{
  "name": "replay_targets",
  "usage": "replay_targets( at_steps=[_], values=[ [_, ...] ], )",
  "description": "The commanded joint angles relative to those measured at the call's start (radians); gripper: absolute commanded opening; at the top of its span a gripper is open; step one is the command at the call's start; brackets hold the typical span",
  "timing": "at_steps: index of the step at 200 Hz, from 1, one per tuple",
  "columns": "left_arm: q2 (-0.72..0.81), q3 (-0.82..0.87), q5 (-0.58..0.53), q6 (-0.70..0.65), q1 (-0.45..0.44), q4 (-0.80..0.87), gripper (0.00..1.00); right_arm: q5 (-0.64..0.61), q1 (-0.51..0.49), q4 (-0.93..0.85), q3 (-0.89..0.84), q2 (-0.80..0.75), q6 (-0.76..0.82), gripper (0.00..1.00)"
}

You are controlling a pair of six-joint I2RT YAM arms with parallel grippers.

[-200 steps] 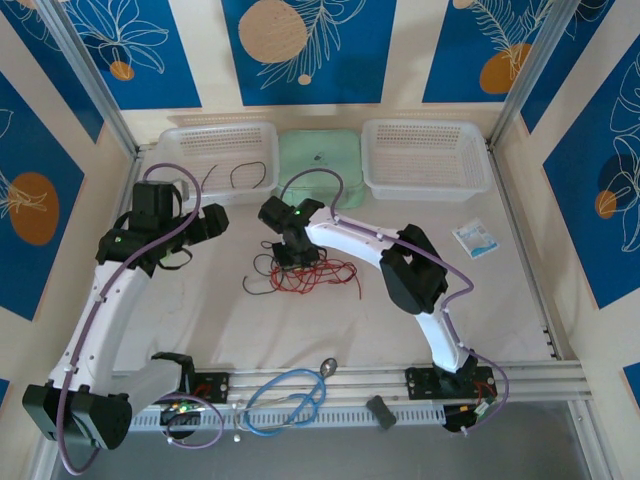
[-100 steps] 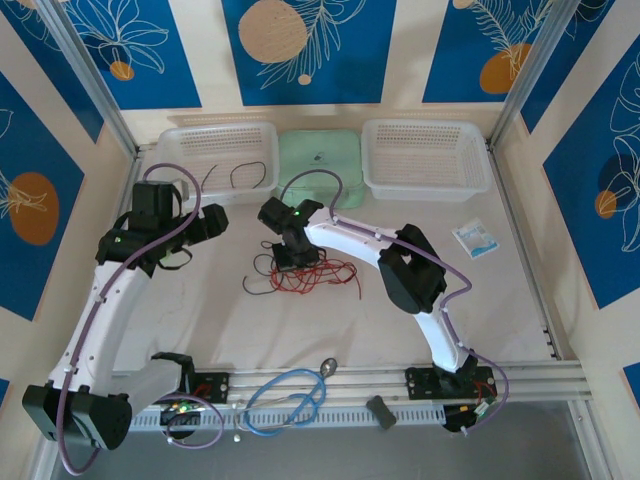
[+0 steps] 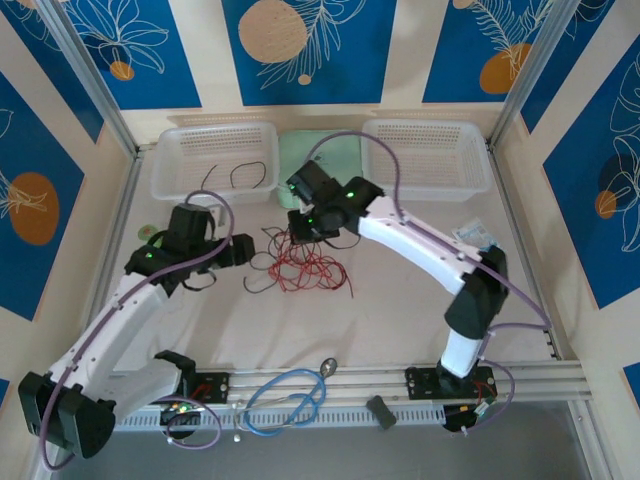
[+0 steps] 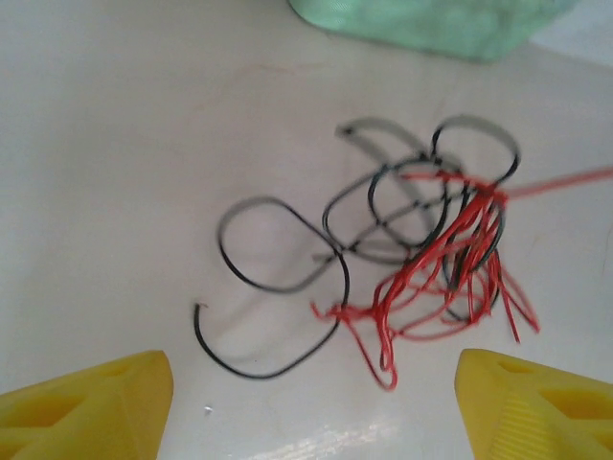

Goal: Untangle the cables

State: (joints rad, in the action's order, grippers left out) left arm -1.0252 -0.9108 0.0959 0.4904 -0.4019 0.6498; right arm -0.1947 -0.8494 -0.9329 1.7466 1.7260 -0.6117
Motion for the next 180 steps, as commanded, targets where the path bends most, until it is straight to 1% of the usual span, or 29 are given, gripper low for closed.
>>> replay_targets(
  at_steps=[1, 27, 54, 82, 115, 140, 149, 158, 172, 180],
  values=[
    [-0.032, 0.025, -0.04, 0.037, -0.089, -0.108, 0.76, 0.086, 0.028, -0.009, -0.017, -0.055, 0.018, 0.0],
    [-0.067, 0.038, -0.07, 0.039, -0.185, -0.228, 0.76, 0.157, 0.053, 0.011, -0.03, -0.11, 0.011, 0.0],
    [-0.12, 0.041, -0.082, 0.032, -0.241, -0.351, 0.76, 0.209, 0.067, 0.031, -0.047, -0.146, 0.0, 0.0],
    [-0.216, 0.025, -0.094, 0.019, -0.278, -0.449, 0.77, 0.237, 0.07, 0.037, -0.052, -0.17, -0.008, 0.0],
    [-0.343, -0.024, -0.182, -0.044, -0.301, -0.489, 0.76, 0.249, 0.075, 0.035, -0.055, -0.212, -0.014, 0.0],
    [-0.397, -0.045, -0.256, -0.113, -0.302, -0.507, 0.75, 0.249, 0.082, 0.029, -0.065, -0.25, -0.017, 0.0],
    [-0.401, -0.045, -0.271, -0.132, -0.302, -0.518, 0.72, 0.253, 0.088, 0.028, -0.071, -0.262, -0.02, 0.0],
    [-0.396, -0.04, -0.275, -0.146, -0.301, -0.535, 0.65, 0.255, 0.094, 0.028, -0.079, -0.274, -0.02, 0.0],
    [-0.375, -0.02, -0.268, -0.155, -0.302, -0.569, 0.46, 0.256, 0.104, 0.028, -0.09, -0.291, -0.026, 0.0],
    [-0.359, -0.005, -0.261, -0.156, -0.301, -0.589, 0.38, 0.258, 0.11, 0.029, -0.096, -0.301, -0.028, 0.0]
  ],
)
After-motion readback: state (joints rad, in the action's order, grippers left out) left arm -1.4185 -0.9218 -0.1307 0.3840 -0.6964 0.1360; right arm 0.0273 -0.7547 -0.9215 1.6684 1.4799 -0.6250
